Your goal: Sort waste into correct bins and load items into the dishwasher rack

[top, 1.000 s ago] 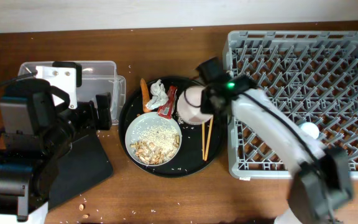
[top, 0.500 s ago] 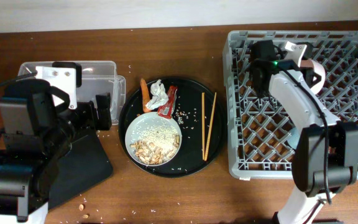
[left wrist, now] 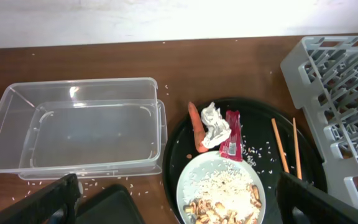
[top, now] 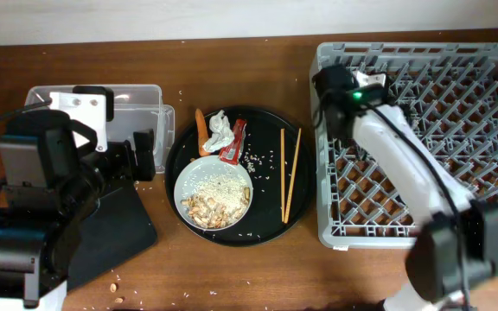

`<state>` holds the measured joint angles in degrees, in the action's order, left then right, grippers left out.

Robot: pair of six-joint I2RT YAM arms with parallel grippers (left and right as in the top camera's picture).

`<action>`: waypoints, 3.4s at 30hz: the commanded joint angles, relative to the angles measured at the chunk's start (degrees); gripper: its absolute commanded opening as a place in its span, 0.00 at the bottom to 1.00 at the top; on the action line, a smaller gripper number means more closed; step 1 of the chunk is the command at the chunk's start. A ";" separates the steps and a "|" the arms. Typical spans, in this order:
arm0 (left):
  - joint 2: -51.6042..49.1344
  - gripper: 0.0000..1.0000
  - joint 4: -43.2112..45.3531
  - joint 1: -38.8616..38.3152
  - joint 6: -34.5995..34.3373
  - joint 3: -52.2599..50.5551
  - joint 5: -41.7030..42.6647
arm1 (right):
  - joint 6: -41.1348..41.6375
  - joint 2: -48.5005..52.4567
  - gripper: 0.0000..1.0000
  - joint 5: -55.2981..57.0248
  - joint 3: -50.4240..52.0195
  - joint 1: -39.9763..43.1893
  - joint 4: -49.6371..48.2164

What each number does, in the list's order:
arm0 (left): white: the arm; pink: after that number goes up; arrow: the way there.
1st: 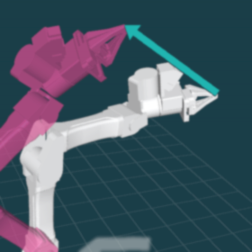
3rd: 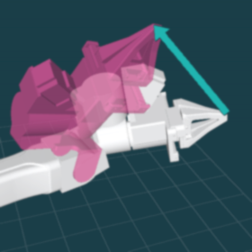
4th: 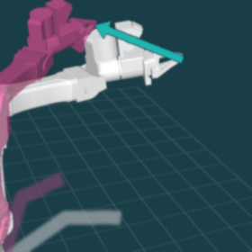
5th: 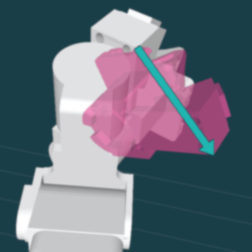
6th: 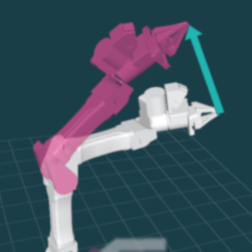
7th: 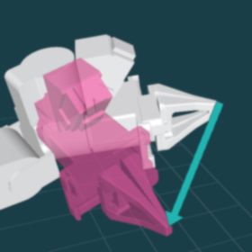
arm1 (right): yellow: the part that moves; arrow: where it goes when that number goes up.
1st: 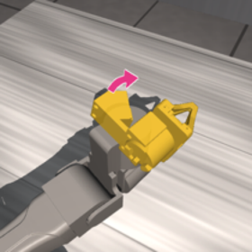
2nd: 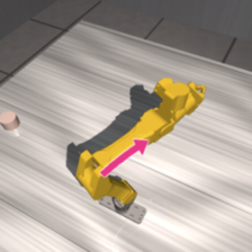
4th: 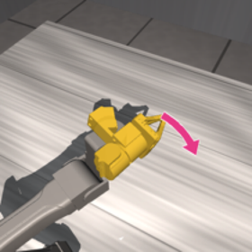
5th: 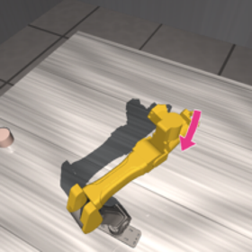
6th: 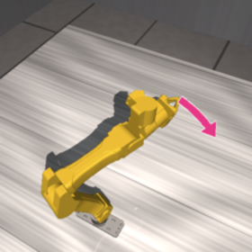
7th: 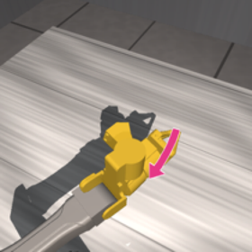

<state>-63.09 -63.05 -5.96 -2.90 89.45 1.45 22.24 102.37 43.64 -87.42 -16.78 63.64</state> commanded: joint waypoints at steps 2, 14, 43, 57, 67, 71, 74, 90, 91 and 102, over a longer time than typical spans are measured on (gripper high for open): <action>0.59 0.99 0.17 0.24 -0.74 -0.15 -0.39 | 0.52 -8.35 0.75 -42.27 -3.19 -6.54 -1.68; 0.59 0.99 0.17 0.22 -0.74 -0.15 -0.39 | 6.54 19.67 0.41 -40.83 0.48 -14.25 -12.68; 0.59 0.99 0.15 0.24 -0.74 -0.15 -0.39 | -1.55 -6.49 0.04 -34.18 -4.00 -4.76 -6.91; 0.61 0.99 0.15 0.24 -0.74 -0.15 -0.39 | -0.90 1.01 0.58 -43.17 -2.73 -9.75 -6.93; 0.59 0.99 0.15 0.24 -0.74 -0.15 -0.39 | 6.95 22.14 0.04 -46.64 -1.42 -11.65 -9.55; 0.59 0.99 0.15 0.24 -0.74 -0.15 -0.39 | 2.51 6.38 0.04 -40.61 -4.55 -11.17 -5.81; 0.59 0.99 0.15 0.24 -0.74 -0.15 -0.39 | -5.70 -8.48 0.04 -35.28 -4.55 -2.40 -5.44; 0.59 0.99 0.15 0.24 -0.74 -0.15 -0.39 | -11.47 -40.11 0.98 -44.24 -3.67 -4.52 8.90; 0.59 0.99 0.15 0.24 -0.74 -0.15 -0.39 | -11.47 -45.44 0.98 -39.71 -3.67 -4.48 12.81; 0.59 0.99 0.15 0.24 -0.74 -0.15 -0.39 | -13.03 -87.17 0.98 -36.35 53.02 14.62 -29.22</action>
<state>-62.81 -62.85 -5.96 -2.90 89.36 1.43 9.74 22.20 12.32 -46.28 -4.78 42.76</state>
